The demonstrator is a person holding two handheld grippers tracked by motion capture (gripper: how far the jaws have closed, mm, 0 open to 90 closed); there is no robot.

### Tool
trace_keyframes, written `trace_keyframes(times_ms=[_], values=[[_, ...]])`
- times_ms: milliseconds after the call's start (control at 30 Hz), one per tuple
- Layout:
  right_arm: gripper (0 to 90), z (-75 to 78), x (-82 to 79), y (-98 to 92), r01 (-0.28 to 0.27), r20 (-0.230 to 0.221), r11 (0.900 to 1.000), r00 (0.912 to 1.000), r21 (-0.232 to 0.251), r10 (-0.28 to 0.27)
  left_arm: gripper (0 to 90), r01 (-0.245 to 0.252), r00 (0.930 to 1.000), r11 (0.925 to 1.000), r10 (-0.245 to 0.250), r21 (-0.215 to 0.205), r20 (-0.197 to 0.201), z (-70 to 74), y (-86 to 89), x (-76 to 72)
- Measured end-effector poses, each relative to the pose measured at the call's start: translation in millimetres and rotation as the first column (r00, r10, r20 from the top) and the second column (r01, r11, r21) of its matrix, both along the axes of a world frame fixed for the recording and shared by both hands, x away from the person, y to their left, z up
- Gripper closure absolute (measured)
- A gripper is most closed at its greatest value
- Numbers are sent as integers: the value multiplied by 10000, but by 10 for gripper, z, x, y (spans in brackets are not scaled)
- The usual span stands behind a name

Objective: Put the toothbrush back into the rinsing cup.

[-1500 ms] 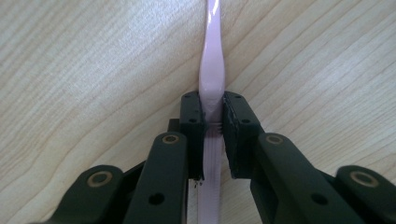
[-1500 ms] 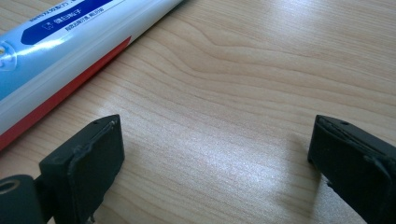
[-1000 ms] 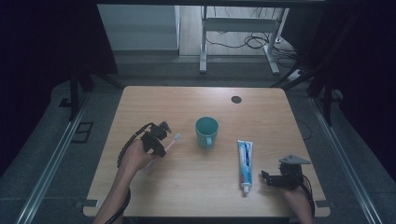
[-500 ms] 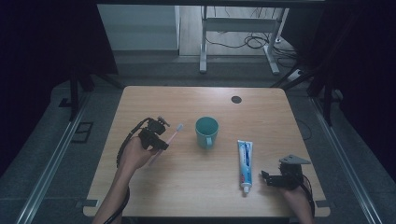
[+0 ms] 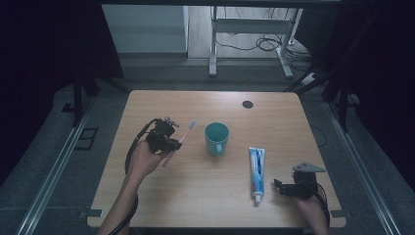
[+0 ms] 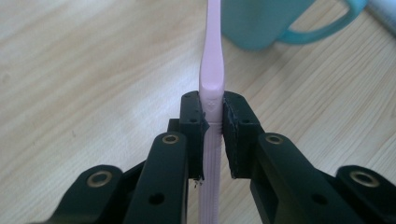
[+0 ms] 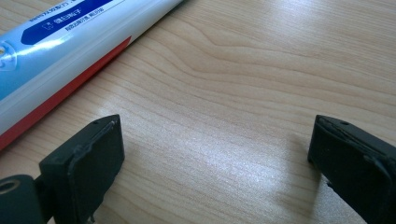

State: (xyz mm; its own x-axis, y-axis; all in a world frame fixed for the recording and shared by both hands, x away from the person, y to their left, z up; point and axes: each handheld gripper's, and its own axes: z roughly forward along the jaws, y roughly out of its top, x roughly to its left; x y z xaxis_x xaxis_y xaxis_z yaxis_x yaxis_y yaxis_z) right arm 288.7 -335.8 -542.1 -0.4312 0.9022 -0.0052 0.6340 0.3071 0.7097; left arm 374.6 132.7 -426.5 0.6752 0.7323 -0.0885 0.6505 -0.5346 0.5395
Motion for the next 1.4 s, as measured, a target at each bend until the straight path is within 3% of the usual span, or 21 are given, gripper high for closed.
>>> trace_keyframes(times_ms=[333, 533, 867, 933, 1400], values=[[37, 0, 1, 0, 8, 7, 10000, 10000, 3, -8, 790, 257, 9955, 9977, -199, -622, 930, 142, -61, -11], [37, -1, 1, 0, -1, 15, 10000, 10000, -3, 1, 790, 193, 9928, 9934, -57, -1128, 1194, 199, -109, -9], [37, -1, 1, 0, -1, 17, 10000, 10000, 0, 1, 791, 332, 9841, 9843, -19, -1736, 1773, 284, -233, 19], [37, -1, 1, 0, -2, 18, 10000, 10000, -2, 2, 790, 357, 9825, 9787, 27, -2023, 1863, 308, -276, 40], [37, -1, 1, 0, -1, 16, 10000, 10000, -1, 1, 791, 404, 9700, 9634, 259, -2651, 2418, 383, -468, 134]])
